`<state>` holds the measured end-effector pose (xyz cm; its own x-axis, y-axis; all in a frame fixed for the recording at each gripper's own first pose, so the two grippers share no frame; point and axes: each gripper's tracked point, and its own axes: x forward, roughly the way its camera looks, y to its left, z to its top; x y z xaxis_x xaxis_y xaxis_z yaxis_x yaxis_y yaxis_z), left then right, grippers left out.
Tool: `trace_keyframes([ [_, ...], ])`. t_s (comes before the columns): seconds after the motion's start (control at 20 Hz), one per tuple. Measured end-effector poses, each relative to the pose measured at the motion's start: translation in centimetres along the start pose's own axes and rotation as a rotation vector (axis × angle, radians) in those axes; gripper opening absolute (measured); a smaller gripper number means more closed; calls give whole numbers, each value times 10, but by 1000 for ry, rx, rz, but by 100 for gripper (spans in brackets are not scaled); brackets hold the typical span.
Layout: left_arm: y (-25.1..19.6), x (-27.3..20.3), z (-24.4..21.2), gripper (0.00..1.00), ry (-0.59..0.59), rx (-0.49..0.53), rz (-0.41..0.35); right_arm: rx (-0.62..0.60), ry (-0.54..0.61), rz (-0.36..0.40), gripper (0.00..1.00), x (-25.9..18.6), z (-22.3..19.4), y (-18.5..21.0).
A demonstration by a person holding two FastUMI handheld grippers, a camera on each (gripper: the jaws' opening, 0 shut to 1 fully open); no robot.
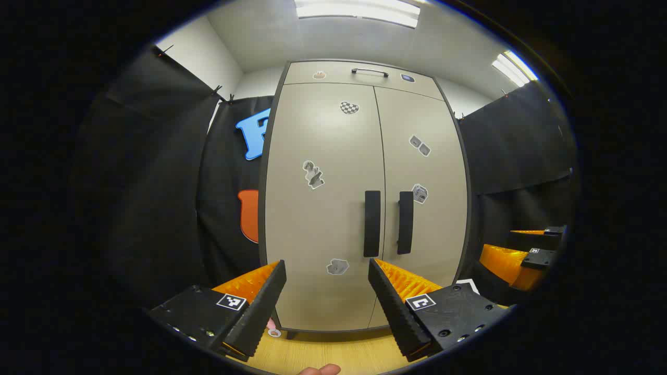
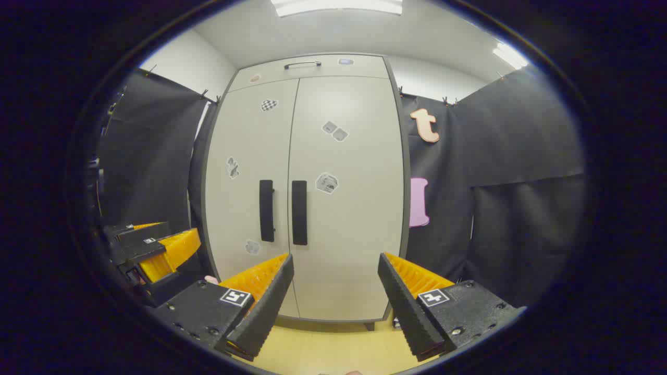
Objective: Open the right door of the double-door shoe cabinet with the right hand, and open the left door with the left hand.
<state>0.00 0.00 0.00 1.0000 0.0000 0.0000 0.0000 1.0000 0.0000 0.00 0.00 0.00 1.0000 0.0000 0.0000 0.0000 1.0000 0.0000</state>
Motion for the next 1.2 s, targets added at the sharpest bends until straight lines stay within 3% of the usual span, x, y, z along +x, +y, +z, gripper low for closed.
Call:
trace_keyframes([
  [0.95,-4,14,2,95,-24,11,-33,45,-4,-21,100,21,-3,-6],
  [1.2,-4,11,-1,95,-8,24,-47,48,-37,-6,100,44,14,4],
])
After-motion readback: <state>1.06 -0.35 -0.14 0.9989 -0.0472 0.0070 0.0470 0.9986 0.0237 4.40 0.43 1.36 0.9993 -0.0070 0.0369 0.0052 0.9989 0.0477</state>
